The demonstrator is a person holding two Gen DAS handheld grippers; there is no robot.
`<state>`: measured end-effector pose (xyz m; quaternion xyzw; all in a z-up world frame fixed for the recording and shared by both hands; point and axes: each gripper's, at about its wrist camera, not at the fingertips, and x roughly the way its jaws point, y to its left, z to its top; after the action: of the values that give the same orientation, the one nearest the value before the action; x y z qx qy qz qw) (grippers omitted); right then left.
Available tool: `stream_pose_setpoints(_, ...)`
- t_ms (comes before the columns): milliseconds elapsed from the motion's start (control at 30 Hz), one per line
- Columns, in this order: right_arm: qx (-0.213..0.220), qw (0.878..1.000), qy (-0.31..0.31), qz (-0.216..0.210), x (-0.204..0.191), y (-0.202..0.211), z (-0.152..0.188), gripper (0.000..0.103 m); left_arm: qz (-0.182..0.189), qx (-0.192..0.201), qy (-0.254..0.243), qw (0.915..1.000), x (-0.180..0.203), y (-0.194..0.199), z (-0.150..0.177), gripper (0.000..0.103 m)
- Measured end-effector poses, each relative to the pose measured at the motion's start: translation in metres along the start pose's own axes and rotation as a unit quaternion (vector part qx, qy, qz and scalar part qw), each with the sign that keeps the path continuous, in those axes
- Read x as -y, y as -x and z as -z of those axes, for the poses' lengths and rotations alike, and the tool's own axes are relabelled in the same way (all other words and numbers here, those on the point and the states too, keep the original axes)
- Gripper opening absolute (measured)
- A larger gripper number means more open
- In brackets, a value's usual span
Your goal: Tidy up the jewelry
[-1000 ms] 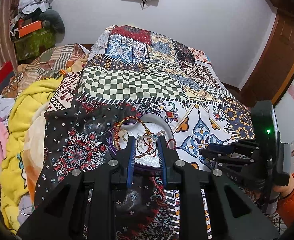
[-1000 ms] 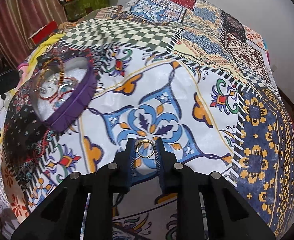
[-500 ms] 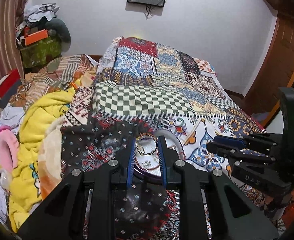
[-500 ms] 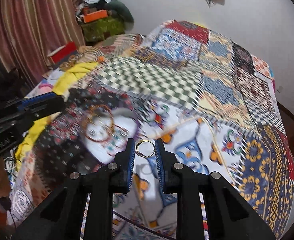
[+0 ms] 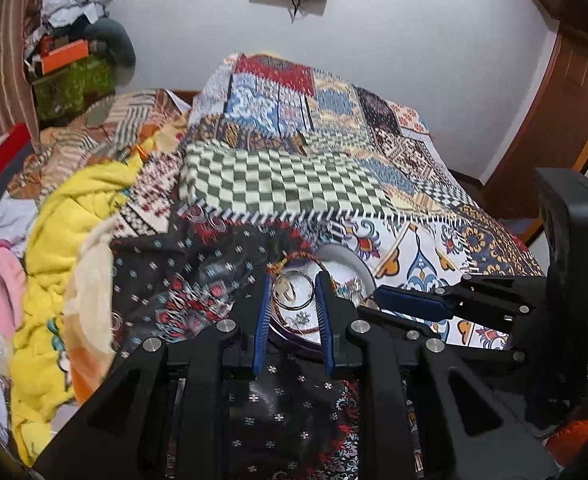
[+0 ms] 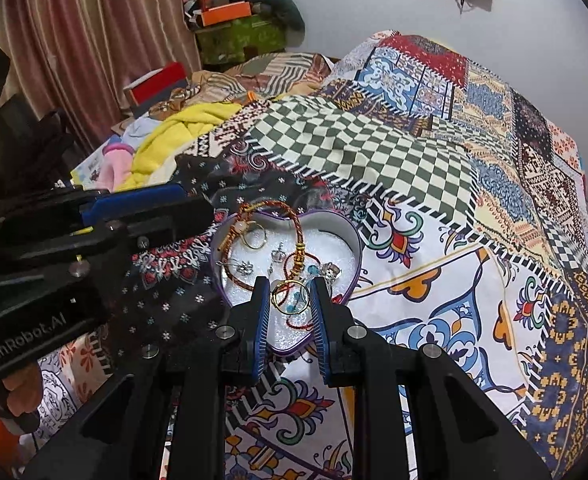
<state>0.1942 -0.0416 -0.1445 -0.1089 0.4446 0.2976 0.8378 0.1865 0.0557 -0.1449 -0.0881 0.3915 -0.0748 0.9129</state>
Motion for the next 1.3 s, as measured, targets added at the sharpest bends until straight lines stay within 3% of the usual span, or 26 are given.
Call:
stream_pose_setpoints(367,-0.011,1.0,0.014,-0.011,-0.002,-0.011,0.0,0.019,0.011,-0.03,0.002,0.9995,-0.001,-0.026,0.002,0.021)
stream_pose_setpoints(767,-0.009,1.0,-0.004,-0.017,0.006,-0.001,-0.004,0.019,-0.003,-0.015,-0.004,0.9999,-0.001,-0.014,-0.007,0.021)
stream_pose_setpoints(967,0.046,0.999,-0.028,-0.008,0.014,0.041,-0.016,0.019,-0.018,0.033,0.002,0.9993,-0.002,0.027,-0.021,0.021)
stream_pose_setpoints(1100,0.104,0.994,-0.042,-0.007,0.015,0.089,-0.024,0.019,-0.028,0.074,-0.009,0.9968,0.008,0.061,-0.028,0.021)
stream_pose_setpoints(1300,0.234,0.971,-0.041,0.023,-0.006,0.184,-0.017,0.019,-0.029,0.161,-0.028,0.9861,0.036,0.134,-0.032,0.021)
